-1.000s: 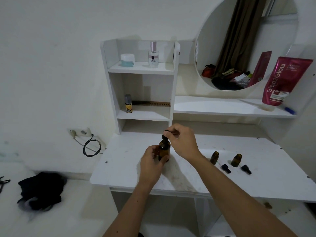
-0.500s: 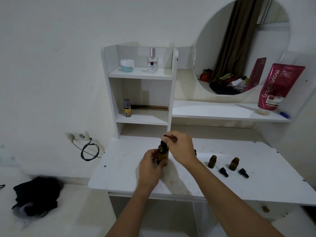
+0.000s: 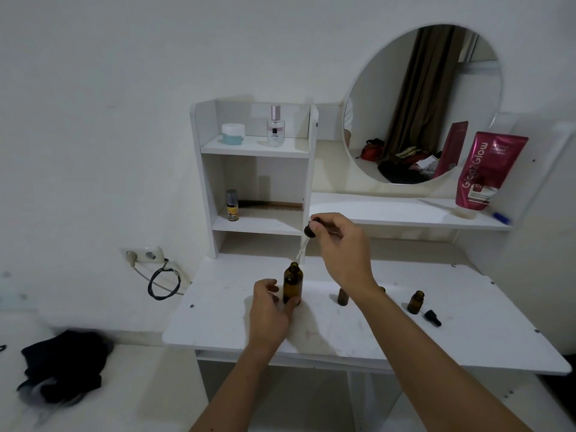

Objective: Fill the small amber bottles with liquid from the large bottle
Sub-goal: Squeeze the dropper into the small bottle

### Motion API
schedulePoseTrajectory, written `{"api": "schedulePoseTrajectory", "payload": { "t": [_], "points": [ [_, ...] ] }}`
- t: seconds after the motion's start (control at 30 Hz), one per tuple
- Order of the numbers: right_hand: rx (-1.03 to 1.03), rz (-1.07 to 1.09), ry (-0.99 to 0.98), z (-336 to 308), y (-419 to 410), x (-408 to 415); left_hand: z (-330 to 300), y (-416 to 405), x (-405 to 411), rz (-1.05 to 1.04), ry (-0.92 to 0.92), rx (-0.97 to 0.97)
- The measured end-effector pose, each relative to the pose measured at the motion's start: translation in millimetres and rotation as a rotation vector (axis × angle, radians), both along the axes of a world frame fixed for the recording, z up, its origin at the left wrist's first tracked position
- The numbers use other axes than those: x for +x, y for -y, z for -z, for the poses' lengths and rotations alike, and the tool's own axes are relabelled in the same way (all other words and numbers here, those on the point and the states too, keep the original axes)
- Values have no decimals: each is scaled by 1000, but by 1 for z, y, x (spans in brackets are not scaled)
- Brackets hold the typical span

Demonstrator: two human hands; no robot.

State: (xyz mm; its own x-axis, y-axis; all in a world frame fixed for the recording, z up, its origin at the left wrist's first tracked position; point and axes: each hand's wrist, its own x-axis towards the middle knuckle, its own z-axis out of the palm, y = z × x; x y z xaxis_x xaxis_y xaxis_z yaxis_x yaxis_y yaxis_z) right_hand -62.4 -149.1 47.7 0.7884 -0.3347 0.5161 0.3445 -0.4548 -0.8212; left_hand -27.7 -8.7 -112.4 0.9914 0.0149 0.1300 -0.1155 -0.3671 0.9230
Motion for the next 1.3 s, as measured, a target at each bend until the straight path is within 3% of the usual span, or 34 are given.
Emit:
{"api": "schedulePoseTrajectory", "payload": {
  "t": [0.2,0.73,1.07,1.3],
  "points": [
    [-15,77,12,3,37,-21,8,9,-22,-30,49,-6],
    [-3,269,-22,35,138,-65,4,131,-55,325,83,72],
    [-44,256,-40,62,158,-64,-3,179,-45,273,23,27],
    [-58,211,-64,77,160,-52,5,183,-40,269,125,46]
  ]
}}
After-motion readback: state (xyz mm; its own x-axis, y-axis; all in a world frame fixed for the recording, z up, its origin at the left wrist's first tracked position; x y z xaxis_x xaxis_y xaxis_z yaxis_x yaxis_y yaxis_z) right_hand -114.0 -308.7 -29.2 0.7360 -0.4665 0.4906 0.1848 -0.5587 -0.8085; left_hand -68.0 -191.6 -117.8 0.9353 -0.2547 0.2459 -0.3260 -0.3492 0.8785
